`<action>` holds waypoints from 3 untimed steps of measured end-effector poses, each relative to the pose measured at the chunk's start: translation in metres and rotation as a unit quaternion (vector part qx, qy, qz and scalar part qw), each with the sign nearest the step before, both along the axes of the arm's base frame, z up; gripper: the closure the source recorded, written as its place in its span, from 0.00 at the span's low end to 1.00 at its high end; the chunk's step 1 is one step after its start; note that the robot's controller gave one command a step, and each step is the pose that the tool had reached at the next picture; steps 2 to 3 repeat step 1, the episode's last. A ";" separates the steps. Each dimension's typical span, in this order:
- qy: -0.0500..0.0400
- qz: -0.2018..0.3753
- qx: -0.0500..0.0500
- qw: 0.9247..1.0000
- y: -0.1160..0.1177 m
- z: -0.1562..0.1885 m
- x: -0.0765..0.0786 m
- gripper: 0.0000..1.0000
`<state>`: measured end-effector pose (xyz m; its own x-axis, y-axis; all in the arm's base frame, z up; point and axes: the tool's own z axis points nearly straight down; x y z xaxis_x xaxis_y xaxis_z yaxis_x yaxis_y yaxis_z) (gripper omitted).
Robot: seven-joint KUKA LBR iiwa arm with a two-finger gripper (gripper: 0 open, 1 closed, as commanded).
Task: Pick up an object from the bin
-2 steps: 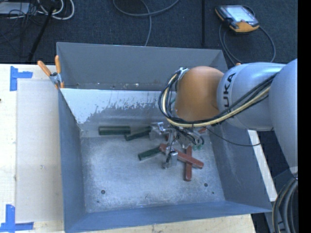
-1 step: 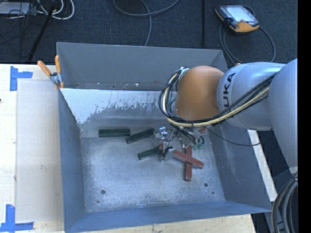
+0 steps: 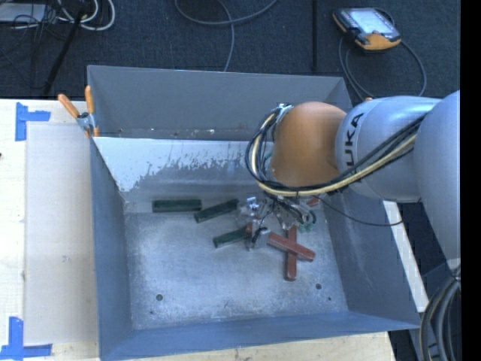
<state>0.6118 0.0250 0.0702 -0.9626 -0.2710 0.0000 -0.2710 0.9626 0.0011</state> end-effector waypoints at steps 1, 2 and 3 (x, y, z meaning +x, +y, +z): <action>-0.003 0.030 0.000 1.000 0.016 0.170 -0.006 1.00; -0.003 0.030 0.000 1.000 0.016 0.170 -0.006 1.00; -0.003 0.030 0.000 1.000 0.016 0.170 -0.006 1.00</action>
Offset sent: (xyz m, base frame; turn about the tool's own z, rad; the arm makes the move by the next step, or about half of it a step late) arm 0.0000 0.0000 0.0000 0.0000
